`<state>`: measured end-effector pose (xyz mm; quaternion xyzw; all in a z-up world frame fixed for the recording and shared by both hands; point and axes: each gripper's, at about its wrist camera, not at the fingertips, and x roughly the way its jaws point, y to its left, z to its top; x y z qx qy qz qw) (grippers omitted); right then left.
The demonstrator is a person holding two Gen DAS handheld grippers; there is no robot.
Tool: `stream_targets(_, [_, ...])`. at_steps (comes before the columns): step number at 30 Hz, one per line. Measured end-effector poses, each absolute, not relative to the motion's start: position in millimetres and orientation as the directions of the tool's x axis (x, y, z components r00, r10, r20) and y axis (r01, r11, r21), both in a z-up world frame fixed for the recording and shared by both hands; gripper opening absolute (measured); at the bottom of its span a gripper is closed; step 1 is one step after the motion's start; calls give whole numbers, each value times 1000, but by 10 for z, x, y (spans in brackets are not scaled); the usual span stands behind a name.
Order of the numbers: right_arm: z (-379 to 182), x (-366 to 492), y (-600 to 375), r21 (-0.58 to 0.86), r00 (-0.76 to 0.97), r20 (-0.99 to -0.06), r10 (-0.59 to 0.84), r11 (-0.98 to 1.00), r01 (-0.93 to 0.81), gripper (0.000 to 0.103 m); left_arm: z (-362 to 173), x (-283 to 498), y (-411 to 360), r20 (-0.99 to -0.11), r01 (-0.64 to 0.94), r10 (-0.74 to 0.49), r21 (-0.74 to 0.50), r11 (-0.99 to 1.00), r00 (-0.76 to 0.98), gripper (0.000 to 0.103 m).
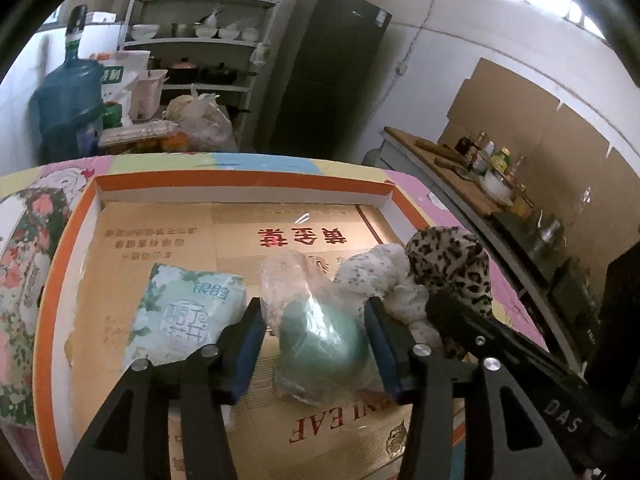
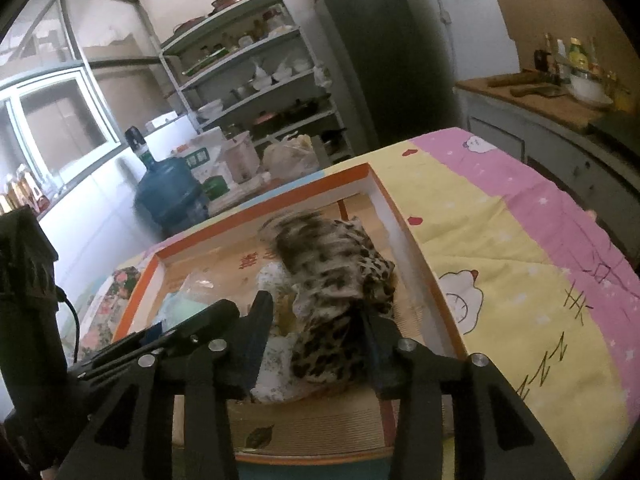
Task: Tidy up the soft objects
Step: 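Carry the bagged ball and leopard cloth into the tray and release both, then withdraw both open tools from the tray toward the mattress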
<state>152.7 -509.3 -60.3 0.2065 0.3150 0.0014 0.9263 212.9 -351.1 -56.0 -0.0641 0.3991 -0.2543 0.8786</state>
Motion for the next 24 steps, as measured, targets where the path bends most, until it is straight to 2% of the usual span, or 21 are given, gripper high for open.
stream_targets(3, [-588, 1510, -5079, 400, 811, -564, 152, 910, 107, 52, -551, 2101, -3474, -671, 389, -496, -319, 864, 550, 55])
stream_targets(7, [-555, 1448, -5095, 423, 833, -529, 164, 901, 91, 56, -502, 2025, -3410, -666, 383, -480, -301, 873, 572, 71])
stream_targets(9, [-520, 1398, -5101, 434, 849, -501, 171, 898, 75, 58, -447, 1965, -3354, -654, 378, -467, -284, 881, 596, 73])
stream_targets(18, [-328, 1197, -5006, 436, 896, -408, 178, 900, 20, 58, -249, 1748, -3043, -623, 359, -443, -265, 895, 645, 73])
stream_targets(24, [-254, 1064, -4837, 455, 907, -382, 180, 890, 15, 59, -86, 1562, -2806, -592, 363, -419, -220, 906, 688, 73])
